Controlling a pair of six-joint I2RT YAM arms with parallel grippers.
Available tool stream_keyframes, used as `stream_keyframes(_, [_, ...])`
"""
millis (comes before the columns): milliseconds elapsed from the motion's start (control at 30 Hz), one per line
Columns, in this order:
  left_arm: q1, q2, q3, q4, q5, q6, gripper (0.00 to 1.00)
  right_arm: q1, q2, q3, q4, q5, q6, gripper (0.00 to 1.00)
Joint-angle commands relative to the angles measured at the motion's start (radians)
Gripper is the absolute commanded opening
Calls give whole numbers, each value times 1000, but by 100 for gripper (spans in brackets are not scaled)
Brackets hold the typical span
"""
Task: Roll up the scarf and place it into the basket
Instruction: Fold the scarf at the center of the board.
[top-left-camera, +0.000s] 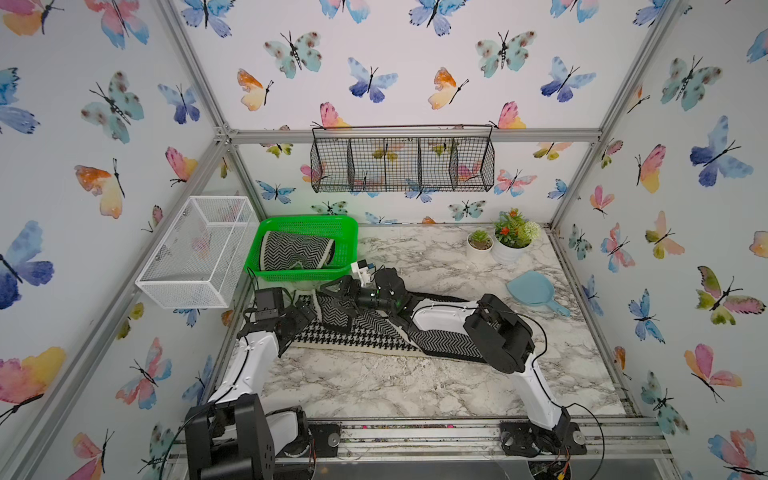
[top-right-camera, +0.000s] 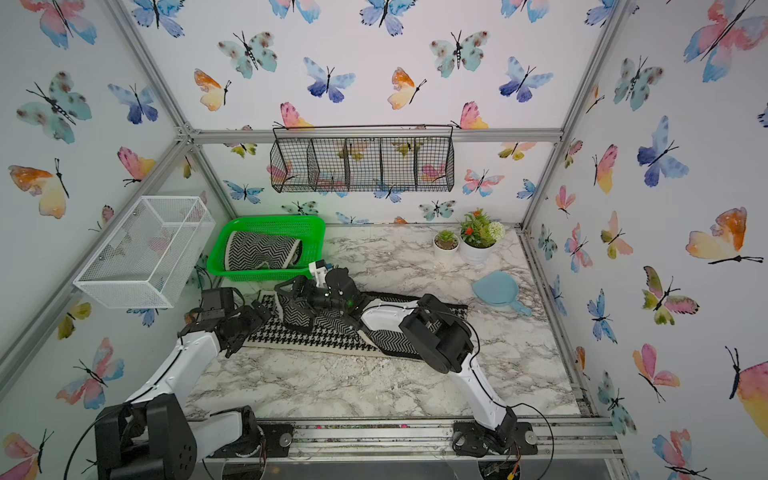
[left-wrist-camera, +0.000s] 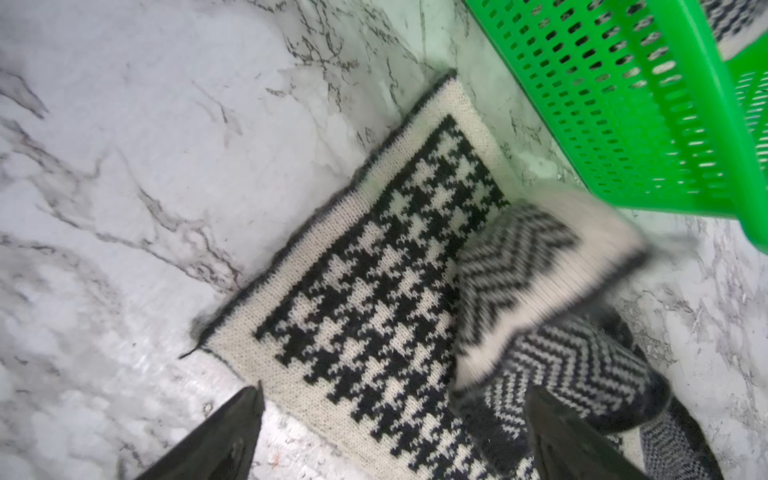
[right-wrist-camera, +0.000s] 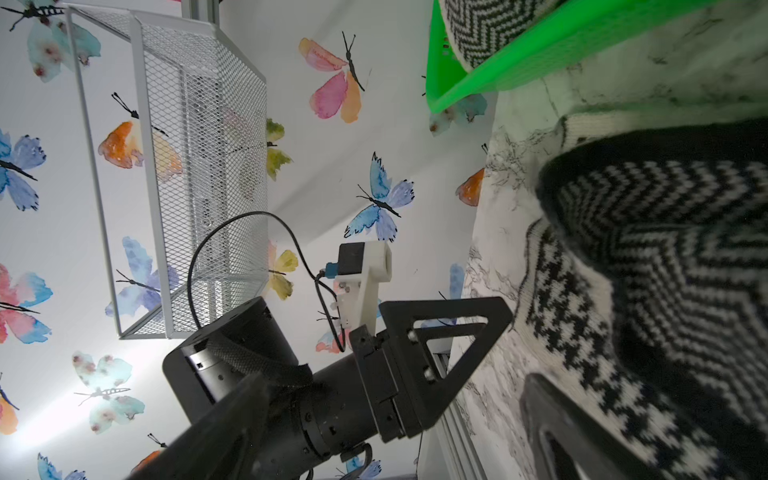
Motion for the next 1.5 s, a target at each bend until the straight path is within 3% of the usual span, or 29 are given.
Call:
stream_keyframes(0, [5, -54, -1, -39, -17, 29, 98, -31, -116, -52, -137, 47, -162, 98])
stream_keyframes(133, [4, -118, -2, -53, 44, 35, 98, -93, -319, -165, -408, 201, -382, 98])
stream_keyframes(233, [-9, -154, -34, 25, 170, 11, 98, -140, -497, -248, -672, 425, -550, 98])
stream_keyframes(333, [-85, -137, 13, 25, 177, -22, 98, -187, -655, -307, -921, 660, -655, 98])
stream_keyframes(400, [-164, -122, 52, 25, 145, -37, 98, -252, -732, -327, -1080, 735, -698, 98])
stream_keyframes(467, [-241, -85, 98, 29, 125, -54, 98, -352, -812, -381, -1158, 733, -750, 98])
stream_keyframes(567, [-323, -11, 159, 31, 120, -74, 98, -538, -893, -483, -1205, 603, -809, 98])
stream_keyframes(667, [-394, 42, 195, 44, 108, -87, 98, -654, -939, -590, -1215, 550, -857, 95])
stream_keyframes(967, [-453, 114, 202, 88, 122, -106, 98, -767, -960, -848, -1105, 418, -859, 88])
stream_keyframes(1067, [-455, 125, 195, 95, 121, -106, 98, -770, -920, -877, -1066, 365, -850, 77])
stream_keyframes(1167, [-456, 137, 191, 101, 125, -108, 98, -770, -910, -907, -1027, 361, -837, 73])
stream_keyframes(1300, [-463, 151, 189, 109, 128, -112, 98, -779, -891, -924, -1001, 352, -841, 57])
stream_keyframes(1433, [-468, 168, 191, 113, 131, -108, 98, -806, -880, -921, -991, 341, -855, 21])
stream_keyframes(1467, [-473, 171, 190, 117, 132, -109, 98, -822, -882, -920, -990, 332, -862, 7])
